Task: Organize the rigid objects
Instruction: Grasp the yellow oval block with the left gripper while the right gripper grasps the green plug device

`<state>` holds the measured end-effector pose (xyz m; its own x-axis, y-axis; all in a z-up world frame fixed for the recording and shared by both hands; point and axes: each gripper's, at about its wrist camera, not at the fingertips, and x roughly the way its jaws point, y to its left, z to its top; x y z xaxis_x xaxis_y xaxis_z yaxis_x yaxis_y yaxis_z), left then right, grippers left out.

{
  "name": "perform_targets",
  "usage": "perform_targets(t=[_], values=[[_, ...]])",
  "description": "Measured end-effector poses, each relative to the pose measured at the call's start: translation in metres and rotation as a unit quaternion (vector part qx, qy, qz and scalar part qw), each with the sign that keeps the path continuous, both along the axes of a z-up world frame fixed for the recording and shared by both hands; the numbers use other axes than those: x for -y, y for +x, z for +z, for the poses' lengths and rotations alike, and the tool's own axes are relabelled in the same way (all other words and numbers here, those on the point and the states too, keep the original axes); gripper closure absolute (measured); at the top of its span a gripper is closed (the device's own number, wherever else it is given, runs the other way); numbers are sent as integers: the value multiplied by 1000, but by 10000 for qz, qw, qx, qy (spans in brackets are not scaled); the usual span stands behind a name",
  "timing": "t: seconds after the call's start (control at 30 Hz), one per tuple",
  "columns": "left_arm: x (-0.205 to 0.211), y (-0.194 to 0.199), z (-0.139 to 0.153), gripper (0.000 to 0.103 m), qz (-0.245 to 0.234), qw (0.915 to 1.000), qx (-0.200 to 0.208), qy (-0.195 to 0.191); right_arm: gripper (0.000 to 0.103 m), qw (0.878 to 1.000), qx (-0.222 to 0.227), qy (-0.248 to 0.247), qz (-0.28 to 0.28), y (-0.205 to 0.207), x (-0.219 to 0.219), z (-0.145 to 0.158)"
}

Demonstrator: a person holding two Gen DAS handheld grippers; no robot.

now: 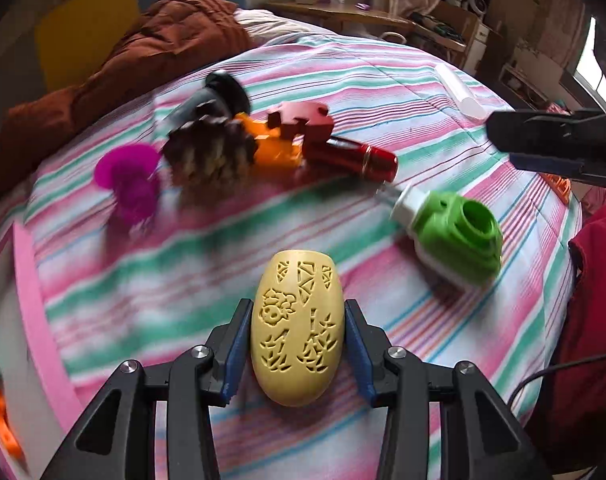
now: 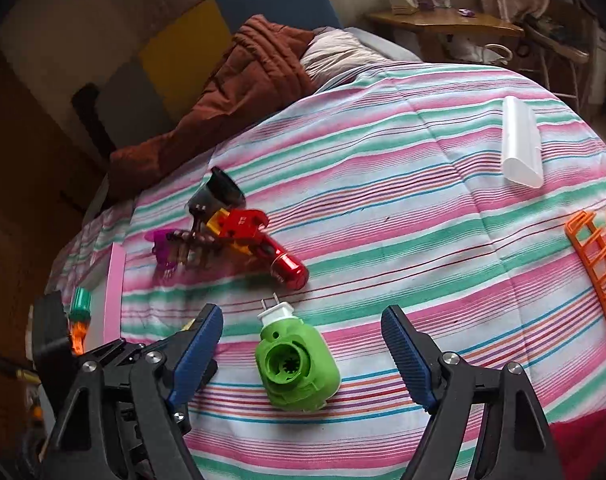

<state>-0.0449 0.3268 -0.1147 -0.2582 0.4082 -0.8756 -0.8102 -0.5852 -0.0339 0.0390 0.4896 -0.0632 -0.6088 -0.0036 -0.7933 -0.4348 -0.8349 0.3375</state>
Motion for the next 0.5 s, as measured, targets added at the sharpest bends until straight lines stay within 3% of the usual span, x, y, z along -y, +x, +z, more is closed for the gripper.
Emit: perform_targets(t=[0.23,0.5], values=[[39,19,2,58,454,9987,49,229,21,9953,488,501,669,-18,31,-22],[59,31,3,58,621,9974,3,373,21,9911,829,737,733,-28,31,-41]])
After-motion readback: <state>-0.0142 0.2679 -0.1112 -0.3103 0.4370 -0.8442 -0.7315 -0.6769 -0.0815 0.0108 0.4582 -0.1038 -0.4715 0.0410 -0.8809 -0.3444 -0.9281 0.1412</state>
